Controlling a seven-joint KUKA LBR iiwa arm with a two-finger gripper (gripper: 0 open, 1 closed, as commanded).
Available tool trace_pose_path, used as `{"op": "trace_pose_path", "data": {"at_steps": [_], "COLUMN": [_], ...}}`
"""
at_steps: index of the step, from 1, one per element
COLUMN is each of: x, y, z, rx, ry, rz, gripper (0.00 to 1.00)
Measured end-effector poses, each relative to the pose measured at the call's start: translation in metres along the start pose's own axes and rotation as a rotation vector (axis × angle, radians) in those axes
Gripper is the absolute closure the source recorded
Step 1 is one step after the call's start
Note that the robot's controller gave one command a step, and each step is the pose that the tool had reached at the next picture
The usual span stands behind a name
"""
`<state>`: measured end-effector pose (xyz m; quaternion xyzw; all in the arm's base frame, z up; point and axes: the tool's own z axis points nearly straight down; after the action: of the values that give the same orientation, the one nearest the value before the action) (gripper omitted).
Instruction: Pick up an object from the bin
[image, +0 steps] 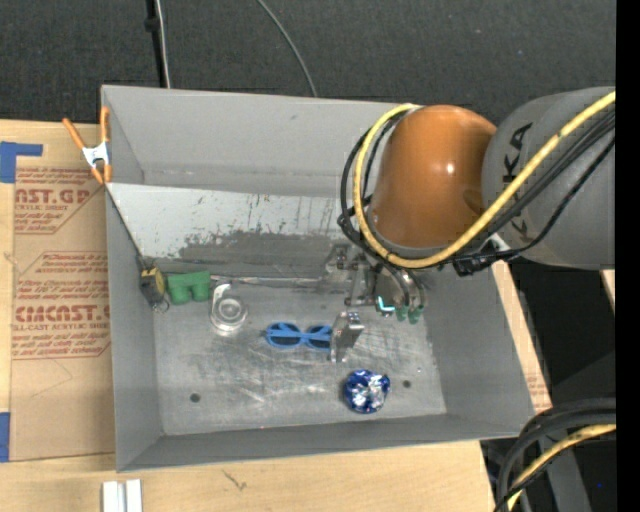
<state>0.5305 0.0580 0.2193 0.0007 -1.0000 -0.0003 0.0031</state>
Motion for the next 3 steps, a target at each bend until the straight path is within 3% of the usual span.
{"op": "trace_pose_path", "data": {"at_steps": [1, 2, 3], "x": [-0.024, -0.025, -0.032], "y": [-0.011, -0.010, -0.005], "z": [0.142, 0.139, 0.020], "rx": [0.000, 0.000, 0.002], "ry": [-0.011, -0.010, -0.017], "rz": [-0.271, -0.271, -0.288], "gripper": [0.00, 1.00, 1.00]}}
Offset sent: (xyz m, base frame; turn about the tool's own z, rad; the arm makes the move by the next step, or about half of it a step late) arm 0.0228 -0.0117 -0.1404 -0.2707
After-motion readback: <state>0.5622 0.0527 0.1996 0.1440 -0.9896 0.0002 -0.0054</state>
